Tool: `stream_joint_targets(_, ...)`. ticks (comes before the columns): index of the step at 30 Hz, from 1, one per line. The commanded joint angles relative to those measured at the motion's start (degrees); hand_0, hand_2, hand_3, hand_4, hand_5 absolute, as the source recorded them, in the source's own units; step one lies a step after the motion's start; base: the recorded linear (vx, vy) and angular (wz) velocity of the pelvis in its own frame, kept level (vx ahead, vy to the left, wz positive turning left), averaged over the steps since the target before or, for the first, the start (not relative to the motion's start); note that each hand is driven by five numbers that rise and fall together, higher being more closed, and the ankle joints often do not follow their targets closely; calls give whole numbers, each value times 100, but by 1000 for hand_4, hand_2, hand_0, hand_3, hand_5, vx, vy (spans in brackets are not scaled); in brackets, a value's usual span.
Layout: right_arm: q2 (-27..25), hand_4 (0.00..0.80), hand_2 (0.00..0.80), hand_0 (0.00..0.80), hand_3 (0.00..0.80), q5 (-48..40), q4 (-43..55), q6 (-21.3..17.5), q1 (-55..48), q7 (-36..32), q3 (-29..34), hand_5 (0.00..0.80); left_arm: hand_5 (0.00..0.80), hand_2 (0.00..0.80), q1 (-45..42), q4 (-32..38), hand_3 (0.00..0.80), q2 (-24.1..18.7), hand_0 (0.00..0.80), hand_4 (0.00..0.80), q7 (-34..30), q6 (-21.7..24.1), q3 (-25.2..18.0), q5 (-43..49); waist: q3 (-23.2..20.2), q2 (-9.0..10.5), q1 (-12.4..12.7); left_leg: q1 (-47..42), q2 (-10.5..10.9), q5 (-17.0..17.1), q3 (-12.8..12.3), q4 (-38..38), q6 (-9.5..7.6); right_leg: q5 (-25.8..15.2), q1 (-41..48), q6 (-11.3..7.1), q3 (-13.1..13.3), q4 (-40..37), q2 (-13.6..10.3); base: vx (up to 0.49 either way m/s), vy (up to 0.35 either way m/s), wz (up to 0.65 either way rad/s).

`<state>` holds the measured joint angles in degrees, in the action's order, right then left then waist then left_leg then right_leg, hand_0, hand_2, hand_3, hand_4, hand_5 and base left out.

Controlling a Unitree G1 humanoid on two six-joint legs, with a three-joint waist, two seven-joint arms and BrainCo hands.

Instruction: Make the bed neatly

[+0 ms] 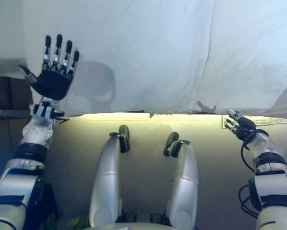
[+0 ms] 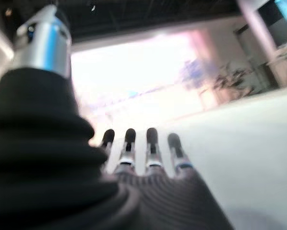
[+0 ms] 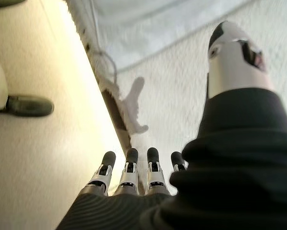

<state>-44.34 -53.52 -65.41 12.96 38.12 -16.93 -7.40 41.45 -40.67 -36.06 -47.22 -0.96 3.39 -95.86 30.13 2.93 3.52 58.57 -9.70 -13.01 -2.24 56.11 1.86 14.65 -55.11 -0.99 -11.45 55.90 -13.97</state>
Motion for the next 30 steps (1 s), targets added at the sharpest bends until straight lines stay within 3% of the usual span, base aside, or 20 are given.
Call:
stream_joint_targets(1,-218,0,0,0,0,-168,-208,-140,-143,-5,181,0,0,0,550,-449,0,-400,0,0,440,339,-157,-277,-34,238,-34,-152,16,-150,148,-412,63,-574,-68,-409,83,-146,-89,-16,-12,-9)
stream_joint_targets(9,-209,0,0,0,0,-447,-92,-221,-401,-55,258,0,0,0,647,-1336,0,-819,0,0,1189,362,-154,-157,-34,496,25,350,-9,-196,313,-150,72,-771,-362,-495,-98,-201,-70,-16,-20,-6)
stream_joint_targets(17,-282,0,0,0,0,-673,10,-390,-349,-48,266,0,0,0,475,-1783,0,-991,0,0,1563,358,-277,-453,-34,558,124,712,78,-214,423,-60,102,-841,-608,-548,-202,-238,-93,-31,-10,-2)
stream_joint_targets(30,-419,0,0,0,0,-863,107,-546,-503,-66,479,0,0,0,-256,-2154,0,-1183,0,0,1744,-81,-779,-333,-34,441,240,730,194,-154,424,-263,133,-887,-611,-584,-270,-427,-192,-19,-9,5)
